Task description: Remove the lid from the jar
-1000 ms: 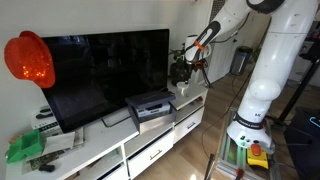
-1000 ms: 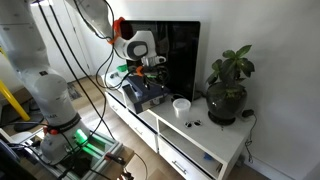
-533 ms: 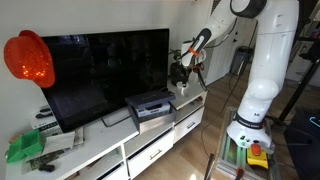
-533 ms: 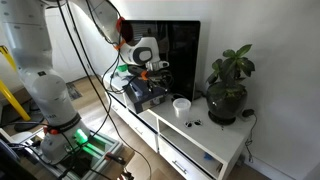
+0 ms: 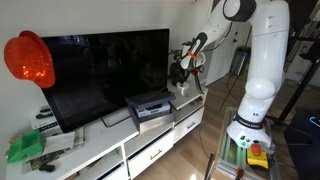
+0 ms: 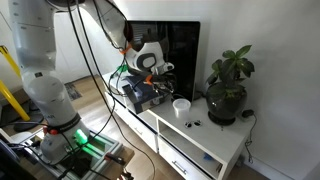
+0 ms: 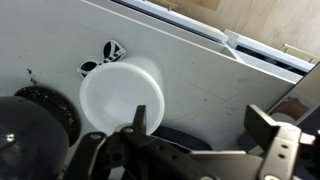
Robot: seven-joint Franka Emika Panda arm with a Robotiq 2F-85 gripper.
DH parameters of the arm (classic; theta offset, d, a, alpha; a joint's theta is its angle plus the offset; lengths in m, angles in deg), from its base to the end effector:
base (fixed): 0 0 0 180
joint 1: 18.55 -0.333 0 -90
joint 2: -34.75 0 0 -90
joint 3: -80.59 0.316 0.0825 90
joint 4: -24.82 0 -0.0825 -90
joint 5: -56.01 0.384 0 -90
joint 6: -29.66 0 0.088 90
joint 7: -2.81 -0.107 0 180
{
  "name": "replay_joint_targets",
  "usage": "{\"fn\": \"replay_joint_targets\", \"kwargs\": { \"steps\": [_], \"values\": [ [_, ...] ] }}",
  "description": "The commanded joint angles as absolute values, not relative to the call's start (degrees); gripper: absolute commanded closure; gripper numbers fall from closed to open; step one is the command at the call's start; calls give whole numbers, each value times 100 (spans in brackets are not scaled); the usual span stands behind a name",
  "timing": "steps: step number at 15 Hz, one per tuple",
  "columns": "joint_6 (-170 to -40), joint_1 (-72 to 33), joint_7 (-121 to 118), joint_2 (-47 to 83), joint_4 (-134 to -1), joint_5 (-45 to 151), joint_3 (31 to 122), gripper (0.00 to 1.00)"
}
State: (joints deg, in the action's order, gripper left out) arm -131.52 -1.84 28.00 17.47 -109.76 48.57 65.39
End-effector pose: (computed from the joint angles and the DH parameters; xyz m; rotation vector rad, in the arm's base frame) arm 0.4532 -0.2776 0.2241 2.9450 0.0299 0.1274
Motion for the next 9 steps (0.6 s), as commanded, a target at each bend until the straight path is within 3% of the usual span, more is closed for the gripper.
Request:
{"fn": "replay_joint_targets", "kwargs": {
  "steps": [1, 7, 8, 9],
  "values": [
    [-13536, 301, 2977, 1126, -10547, 5181, 6960, 0],
    [-13385, 983, 3134, 451, -9826, 5339, 7532, 0],
    [-13357, 1067, 3150, 373, -9732, 5339, 7601, 4],
    [-13335, 1137, 3160, 309, -9657, 5337, 7666, 15]
  ]
}}
